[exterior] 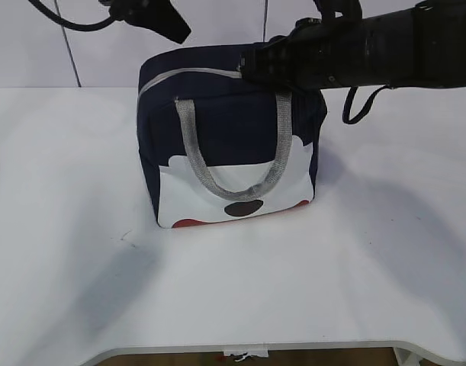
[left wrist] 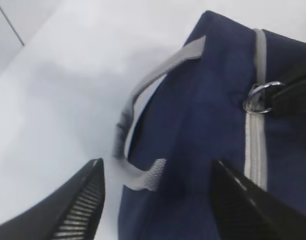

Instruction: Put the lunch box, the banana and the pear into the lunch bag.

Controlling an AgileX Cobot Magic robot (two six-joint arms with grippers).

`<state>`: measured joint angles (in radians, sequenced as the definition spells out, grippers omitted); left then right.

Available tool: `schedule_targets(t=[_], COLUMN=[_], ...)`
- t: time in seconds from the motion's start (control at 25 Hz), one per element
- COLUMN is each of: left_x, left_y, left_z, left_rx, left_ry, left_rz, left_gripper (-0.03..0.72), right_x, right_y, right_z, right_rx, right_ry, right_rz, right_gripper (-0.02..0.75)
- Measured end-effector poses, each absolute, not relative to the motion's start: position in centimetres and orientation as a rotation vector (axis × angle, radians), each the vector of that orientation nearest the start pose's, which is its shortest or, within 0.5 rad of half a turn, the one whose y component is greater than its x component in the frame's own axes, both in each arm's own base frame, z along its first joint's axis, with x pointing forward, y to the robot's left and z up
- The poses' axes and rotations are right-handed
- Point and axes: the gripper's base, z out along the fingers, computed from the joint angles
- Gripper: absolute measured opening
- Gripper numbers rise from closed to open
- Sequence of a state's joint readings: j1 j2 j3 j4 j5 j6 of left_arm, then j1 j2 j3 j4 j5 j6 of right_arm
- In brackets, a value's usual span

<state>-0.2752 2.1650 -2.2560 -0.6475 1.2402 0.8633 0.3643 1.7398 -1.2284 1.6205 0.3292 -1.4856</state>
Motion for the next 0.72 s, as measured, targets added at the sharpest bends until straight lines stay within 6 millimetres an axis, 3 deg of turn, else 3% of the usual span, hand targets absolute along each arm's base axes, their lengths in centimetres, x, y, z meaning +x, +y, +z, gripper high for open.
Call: schedule_targets(t=[0.36,0.72], left_x=[44.39,44.49], left_y=[-17.60,-17.33], left_z=[34.19,33.86], left_rx=[1.274,1.305], left_ry=[2.042,2.056], left_rz=[-0.555,-0.506], left_gripper=[0.464,0.462], right_x=[36.46,35.90], right_y=[17.17,17.64], right_z=[27.72,27.44], right_rx=[-0.463,-0.617], right_ry=[1.962,1.951], right_rz=[0.652,0.659], right_gripper=[-0.009,-0.009])
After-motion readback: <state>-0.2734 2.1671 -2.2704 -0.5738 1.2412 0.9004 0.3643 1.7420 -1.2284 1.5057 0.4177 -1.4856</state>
